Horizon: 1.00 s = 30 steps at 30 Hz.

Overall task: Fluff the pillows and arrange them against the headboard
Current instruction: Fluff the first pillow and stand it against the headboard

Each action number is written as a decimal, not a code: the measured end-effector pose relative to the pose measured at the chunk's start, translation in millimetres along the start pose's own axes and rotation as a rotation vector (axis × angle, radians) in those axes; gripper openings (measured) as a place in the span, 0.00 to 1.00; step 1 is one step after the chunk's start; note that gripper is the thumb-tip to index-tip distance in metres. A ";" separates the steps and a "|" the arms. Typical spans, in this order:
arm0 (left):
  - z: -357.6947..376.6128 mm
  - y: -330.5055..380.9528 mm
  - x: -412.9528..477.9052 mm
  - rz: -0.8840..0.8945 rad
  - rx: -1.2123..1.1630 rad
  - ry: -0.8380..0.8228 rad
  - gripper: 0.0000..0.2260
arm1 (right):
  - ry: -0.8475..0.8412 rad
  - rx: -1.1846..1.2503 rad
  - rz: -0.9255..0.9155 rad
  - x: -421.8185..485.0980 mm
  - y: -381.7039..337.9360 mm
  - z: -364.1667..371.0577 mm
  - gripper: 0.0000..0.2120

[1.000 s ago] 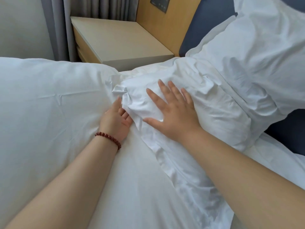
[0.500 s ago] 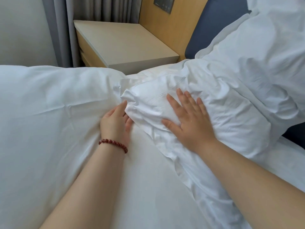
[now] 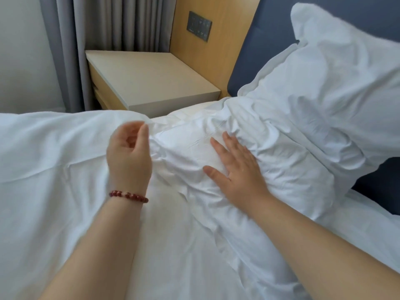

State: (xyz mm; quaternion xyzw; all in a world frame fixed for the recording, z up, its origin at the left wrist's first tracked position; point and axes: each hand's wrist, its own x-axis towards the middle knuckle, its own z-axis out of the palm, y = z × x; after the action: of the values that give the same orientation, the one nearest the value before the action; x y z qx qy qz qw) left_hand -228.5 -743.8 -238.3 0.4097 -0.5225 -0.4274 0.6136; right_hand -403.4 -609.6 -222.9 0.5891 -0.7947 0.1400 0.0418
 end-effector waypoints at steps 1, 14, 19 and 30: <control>8.9 2.9 6.1 0.127 0.057 -0.122 0.08 | -0.006 -0.004 0.003 3.1 -1.6 -3.5 0.39; 57.5 -32.8 -7.8 0.365 0.705 -0.658 0.29 | -0.158 -0.165 0.097 58.7 24.7 -32.7 0.30; 54.5 -25.6 -14.9 0.394 0.731 -0.647 0.28 | -0.101 -0.475 0.281 85.5 78.1 -51.9 0.33; 69.2 -27.2 -59.2 0.646 0.781 -0.722 0.27 | -0.146 -0.314 0.207 6.6 112.3 -77.5 0.39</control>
State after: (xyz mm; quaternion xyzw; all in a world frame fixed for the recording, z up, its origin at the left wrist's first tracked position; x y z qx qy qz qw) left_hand -305.0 -699.4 -273.2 0.2548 -0.9123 -0.1087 0.3015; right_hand -519.4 -564.8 -166.7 0.4991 -0.8640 -0.0253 0.0611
